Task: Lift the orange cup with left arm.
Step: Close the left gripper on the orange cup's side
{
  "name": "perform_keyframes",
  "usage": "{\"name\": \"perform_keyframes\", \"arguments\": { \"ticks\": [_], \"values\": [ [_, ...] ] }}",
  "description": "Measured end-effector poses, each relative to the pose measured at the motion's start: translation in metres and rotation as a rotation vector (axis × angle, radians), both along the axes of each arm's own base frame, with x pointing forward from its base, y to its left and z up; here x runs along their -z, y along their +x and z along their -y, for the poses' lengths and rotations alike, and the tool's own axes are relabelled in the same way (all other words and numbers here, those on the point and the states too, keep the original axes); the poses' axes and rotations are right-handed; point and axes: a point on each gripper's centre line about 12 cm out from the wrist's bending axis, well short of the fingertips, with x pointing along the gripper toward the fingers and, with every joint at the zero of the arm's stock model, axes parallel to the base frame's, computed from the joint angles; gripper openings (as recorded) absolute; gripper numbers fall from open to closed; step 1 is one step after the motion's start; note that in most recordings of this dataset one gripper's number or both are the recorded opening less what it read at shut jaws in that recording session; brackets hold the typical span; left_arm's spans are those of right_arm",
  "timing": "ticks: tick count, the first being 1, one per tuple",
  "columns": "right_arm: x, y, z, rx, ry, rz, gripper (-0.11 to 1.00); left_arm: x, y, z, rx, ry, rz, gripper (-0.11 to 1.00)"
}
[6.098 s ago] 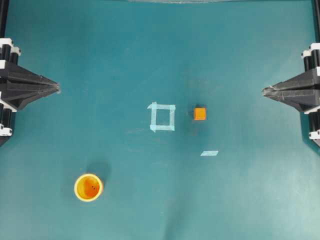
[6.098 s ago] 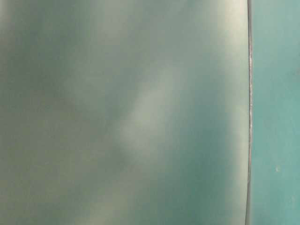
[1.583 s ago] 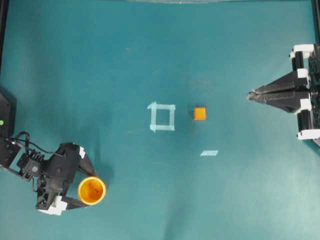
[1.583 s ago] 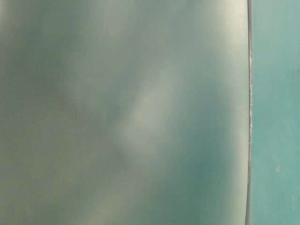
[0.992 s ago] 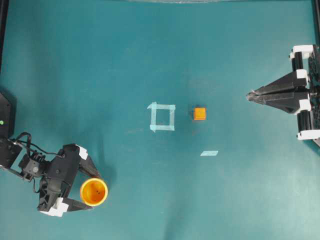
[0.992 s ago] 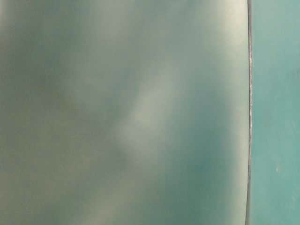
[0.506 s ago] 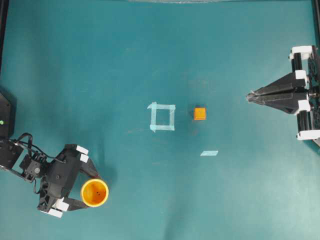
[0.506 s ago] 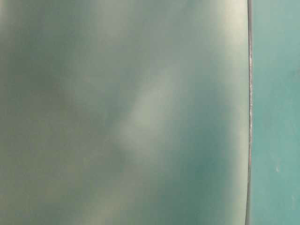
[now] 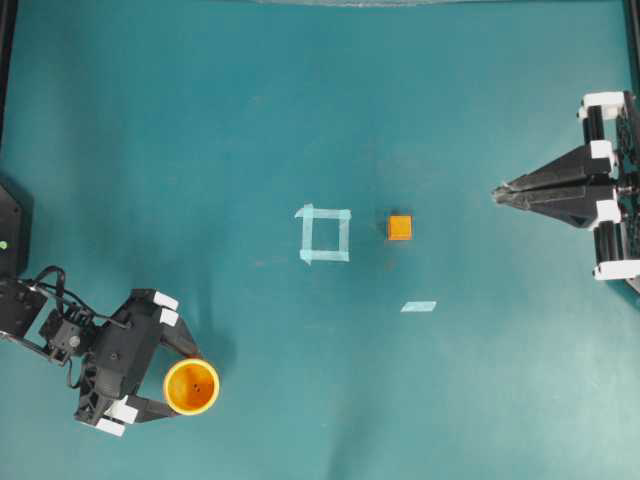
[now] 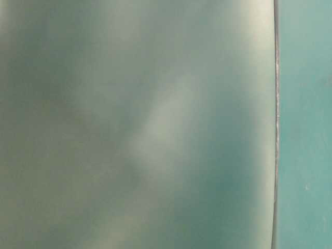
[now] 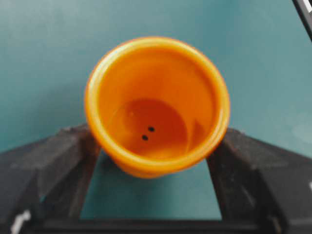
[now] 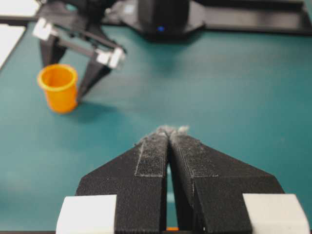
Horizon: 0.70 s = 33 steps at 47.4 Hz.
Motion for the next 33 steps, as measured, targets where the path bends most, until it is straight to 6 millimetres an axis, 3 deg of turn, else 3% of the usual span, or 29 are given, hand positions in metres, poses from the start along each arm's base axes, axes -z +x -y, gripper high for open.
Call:
{"name": "perform_keyframes", "arguments": {
  "ticks": [15, 26, 33],
  "values": [
    [0.0000, 0.0000, 0.0003, 0.002, 0.000, 0.000, 0.00, -0.0037, 0.0006, -0.0002, -0.002, -0.006, 0.011, 0.75],
    [0.0000, 0.0000, 0.0003, 0.002, 0.002, 0.000, 0.00, -0.0035, 0.0007, -0.0002, -0.010, -0.013, 0.002, 0.87],
    [-0.0002, -0.0003, 0.0003, 0.002, 0.002, 0.000, 0.00, -0.0055, 0.0035, 0.0018, -0.008, -0.017, 0.008, 0.88]
  ]
}}
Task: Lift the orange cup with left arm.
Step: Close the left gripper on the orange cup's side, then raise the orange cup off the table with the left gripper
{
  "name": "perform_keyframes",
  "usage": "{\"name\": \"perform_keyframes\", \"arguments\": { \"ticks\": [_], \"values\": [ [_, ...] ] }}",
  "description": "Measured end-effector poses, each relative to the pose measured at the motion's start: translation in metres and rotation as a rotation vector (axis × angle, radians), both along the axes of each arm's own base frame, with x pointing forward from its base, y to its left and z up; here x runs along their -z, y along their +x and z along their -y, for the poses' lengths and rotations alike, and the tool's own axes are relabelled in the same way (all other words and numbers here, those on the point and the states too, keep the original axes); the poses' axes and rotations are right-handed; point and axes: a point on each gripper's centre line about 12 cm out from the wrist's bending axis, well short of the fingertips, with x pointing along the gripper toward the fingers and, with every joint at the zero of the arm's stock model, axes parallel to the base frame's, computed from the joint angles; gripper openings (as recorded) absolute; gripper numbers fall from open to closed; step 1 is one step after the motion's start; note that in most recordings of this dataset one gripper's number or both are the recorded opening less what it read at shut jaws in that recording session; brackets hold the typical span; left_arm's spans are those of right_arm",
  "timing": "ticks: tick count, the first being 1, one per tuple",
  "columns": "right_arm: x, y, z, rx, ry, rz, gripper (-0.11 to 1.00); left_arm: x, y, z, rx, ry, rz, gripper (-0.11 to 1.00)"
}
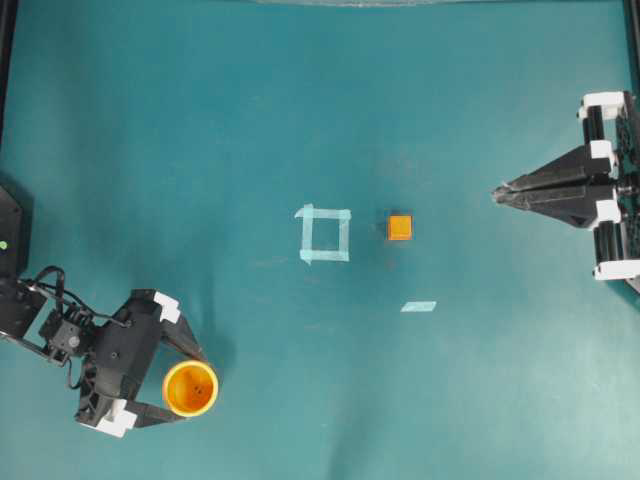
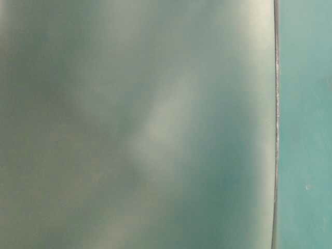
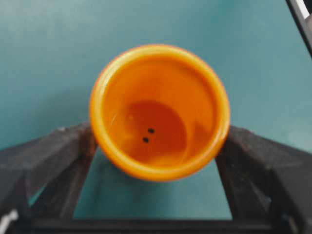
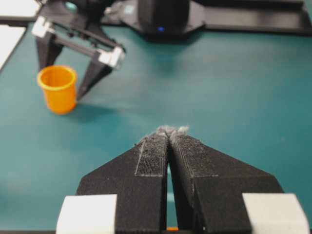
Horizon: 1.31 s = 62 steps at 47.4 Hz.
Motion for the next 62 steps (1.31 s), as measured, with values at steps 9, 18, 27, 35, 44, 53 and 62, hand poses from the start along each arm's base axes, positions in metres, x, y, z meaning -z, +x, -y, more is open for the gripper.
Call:
{"name": "perform_keyframes", "arguments": {
  "ticks": [9, 18, 27, 35, 44, 53, 62],
  "values": [
    [0.000, 0.000, 0.000, 0.000, -0.002, 0.000, 0.00, -0.005, 0.014, 0.007, -0.001, -0.009, 0.016, 0.88],
    [0.002, 0.001, 0.000, 0.000, 0.000, -0.012, 0.00, -0.001, 0.020, 0.010, -0.003, 0.022, -0.042, 0.87],
    [0.002, 0.001, 0.000, 0.000, 0.000, -0.012, 0.00, 0.004, 0.018, 0.009, 0.005, 0.057, -0.090, 0.83],
    [0.003, 0.001, 0.000, -0.001, 0.000, -0.020, 0.00, 0.004, 0.017, 0.008, 0.008, 0.065, -0.092, 0.74],
    [0.005, 0.001, 0.000, -0.001, 0.000, -0.029, 0.00, -0.006, 0.018, 0.007, 0.005, 0.053, -0.067, 0.74],
    [0.005, 0.001, 0.000, 0.000, 0.000, -0.029, 0.00, -0.031, 0.019, 0.003, -0.004, 0.029, -0.007, 0.74],
    [0.005, 0.001, 0.000, -0.002, -0.001, -0.029, 0.00, -0.049, 0.013, -0.001, 0.010, 0.049, 0.008, 0.74]
  ]
}}
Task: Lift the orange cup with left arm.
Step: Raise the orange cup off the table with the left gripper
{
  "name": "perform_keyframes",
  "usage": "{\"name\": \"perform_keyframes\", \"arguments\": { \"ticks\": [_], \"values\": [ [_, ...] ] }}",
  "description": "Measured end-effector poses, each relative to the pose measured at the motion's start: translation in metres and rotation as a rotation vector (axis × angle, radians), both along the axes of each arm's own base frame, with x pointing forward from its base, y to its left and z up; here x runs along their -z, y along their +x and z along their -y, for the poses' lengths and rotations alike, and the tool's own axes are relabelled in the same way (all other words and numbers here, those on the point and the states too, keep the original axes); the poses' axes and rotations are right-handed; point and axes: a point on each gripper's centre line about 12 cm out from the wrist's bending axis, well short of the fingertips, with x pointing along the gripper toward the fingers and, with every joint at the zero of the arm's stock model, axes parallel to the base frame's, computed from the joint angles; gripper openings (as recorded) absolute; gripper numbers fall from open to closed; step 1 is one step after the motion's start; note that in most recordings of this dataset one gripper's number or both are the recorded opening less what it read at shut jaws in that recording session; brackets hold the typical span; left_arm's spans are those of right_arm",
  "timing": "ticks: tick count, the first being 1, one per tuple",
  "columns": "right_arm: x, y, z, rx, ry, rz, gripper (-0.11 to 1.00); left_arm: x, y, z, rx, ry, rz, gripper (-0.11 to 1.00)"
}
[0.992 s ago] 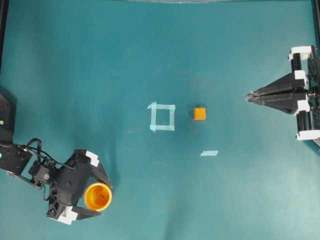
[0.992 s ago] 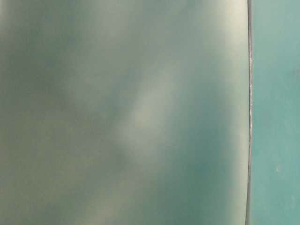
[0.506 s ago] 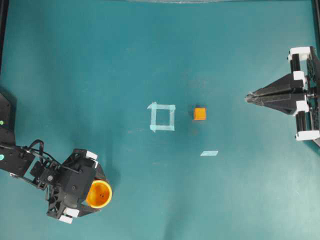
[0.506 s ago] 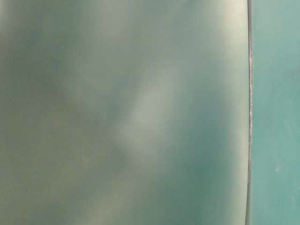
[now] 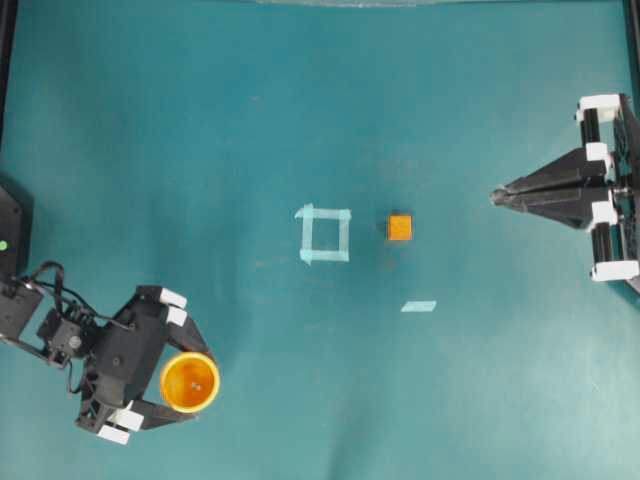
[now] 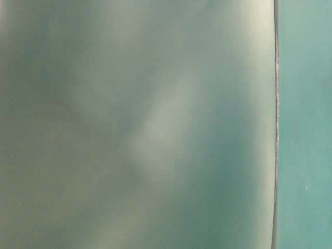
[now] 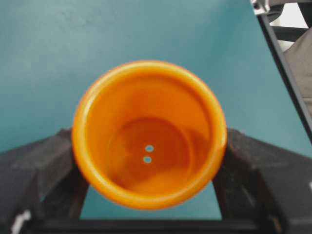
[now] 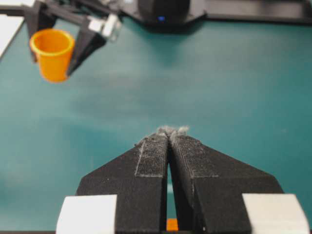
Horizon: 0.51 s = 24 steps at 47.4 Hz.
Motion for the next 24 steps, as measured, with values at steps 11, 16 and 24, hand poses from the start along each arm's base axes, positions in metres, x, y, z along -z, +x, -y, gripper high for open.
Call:
{"name": "perform_keyframes", "arguments": {
  "ticks": [11, 16, 24],
  "values": [
    [0.000, 0.000, 0.000, 0.002, 0.002, -0.002, 0.00, -0.022, -0.006, -0.005, 0.013, 0.013, 0.036, 0.74],
    [0.000, 0.000, 0.000, 0.002, 0.002, -0.002, 0.00, -0.034, -0.007, -0.009, 0.009, 0.009, 0.064, 0.74],
    [0.000, 0.000, 0.000, 0.000, 0.001, -0.002, 0.00, -0.048, -0.008, -0.014, 0.012, 0.015, 0.116, 0.74]
  ]
}}
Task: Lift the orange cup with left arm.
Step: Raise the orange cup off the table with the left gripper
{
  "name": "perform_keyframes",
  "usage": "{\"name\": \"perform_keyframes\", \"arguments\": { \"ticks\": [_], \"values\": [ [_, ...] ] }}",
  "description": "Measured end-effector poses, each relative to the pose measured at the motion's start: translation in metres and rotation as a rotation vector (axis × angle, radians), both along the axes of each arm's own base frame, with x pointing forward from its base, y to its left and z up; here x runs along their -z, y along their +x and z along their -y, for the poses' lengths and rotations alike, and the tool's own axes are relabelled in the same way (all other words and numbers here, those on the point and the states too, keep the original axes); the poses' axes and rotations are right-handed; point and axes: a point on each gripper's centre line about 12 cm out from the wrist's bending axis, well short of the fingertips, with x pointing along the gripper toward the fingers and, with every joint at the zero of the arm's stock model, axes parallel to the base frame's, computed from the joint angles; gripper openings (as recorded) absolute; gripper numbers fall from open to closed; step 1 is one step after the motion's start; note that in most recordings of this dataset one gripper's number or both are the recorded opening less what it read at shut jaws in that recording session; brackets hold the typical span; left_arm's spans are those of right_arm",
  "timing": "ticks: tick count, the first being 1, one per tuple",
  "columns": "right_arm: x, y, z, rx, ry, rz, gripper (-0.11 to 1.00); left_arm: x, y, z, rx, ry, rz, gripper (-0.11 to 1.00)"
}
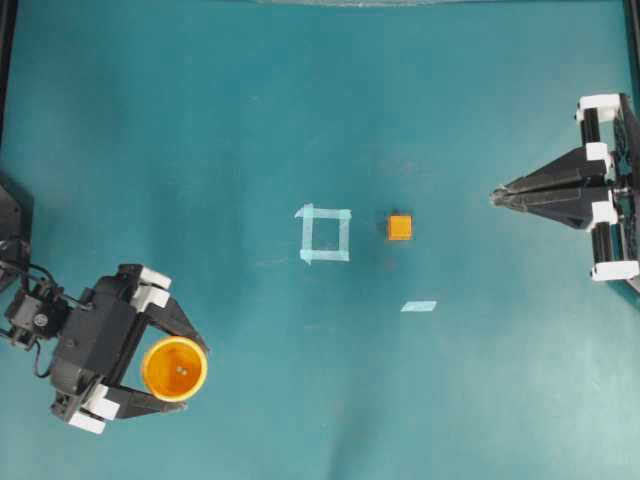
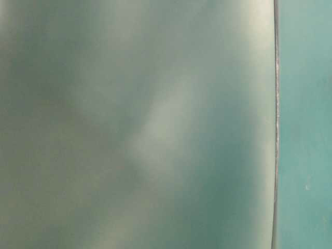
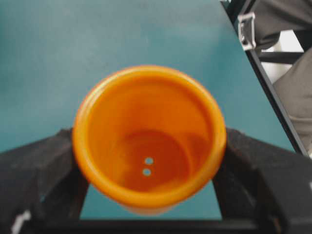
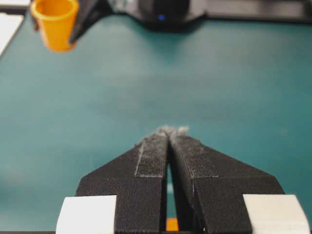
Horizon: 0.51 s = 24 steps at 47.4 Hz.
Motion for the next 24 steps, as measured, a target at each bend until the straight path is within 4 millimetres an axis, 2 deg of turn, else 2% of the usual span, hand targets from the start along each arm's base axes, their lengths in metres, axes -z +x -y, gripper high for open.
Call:
{"name": "perform_keyframes", "arguments": {
  "ticks": [24],
  "values": [
    [0.0000, 0.0000, 0.0003, 0.001, -0.001, 0.000, 0.00, -0.0020, 0.0009, -0.0057, -0.006, 0.017, 0.014, 0.74]
  ]
}}
